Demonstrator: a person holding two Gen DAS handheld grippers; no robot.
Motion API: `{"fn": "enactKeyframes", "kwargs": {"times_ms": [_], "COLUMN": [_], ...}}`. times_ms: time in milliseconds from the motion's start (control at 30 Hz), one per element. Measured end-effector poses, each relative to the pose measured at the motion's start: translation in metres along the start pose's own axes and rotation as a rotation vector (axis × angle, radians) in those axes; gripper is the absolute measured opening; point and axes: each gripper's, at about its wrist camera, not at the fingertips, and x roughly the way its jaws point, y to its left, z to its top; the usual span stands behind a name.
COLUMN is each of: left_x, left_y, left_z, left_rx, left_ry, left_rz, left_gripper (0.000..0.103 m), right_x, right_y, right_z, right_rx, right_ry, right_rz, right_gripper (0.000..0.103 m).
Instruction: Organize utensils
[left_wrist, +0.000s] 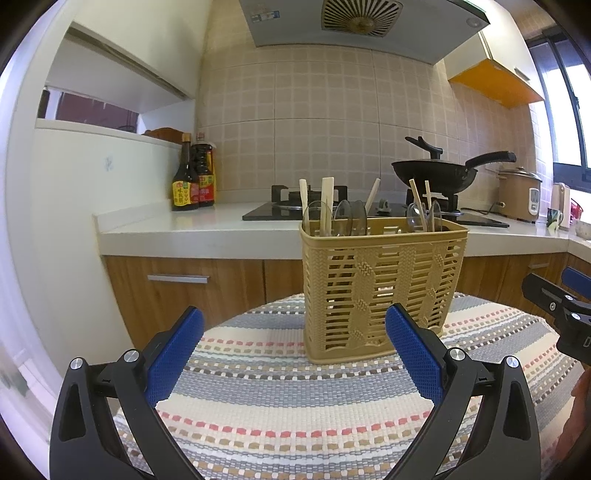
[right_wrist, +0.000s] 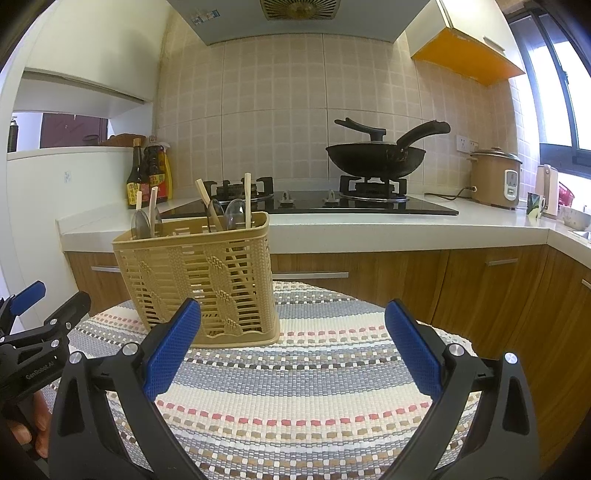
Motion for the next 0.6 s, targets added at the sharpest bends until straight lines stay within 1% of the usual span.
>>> {"fn": "enactKeyframes", "kwargs": {"times_ms": [600], "left_x": [-0.0003], "left_y": [0.0014], "left_z": [0.0003], "left_rx": [-0.011], "left_ry": [-0.010], "left_rz": [-0.016], "left_gripper": [0.095], "right_x": [0.0017], "right_y": [0.0026], "right_z": [-0.0016], "right_rx": [-0.011], "right_ry": [0.007], "right_rz": [0.001], "right_gripper": [0.095]}}
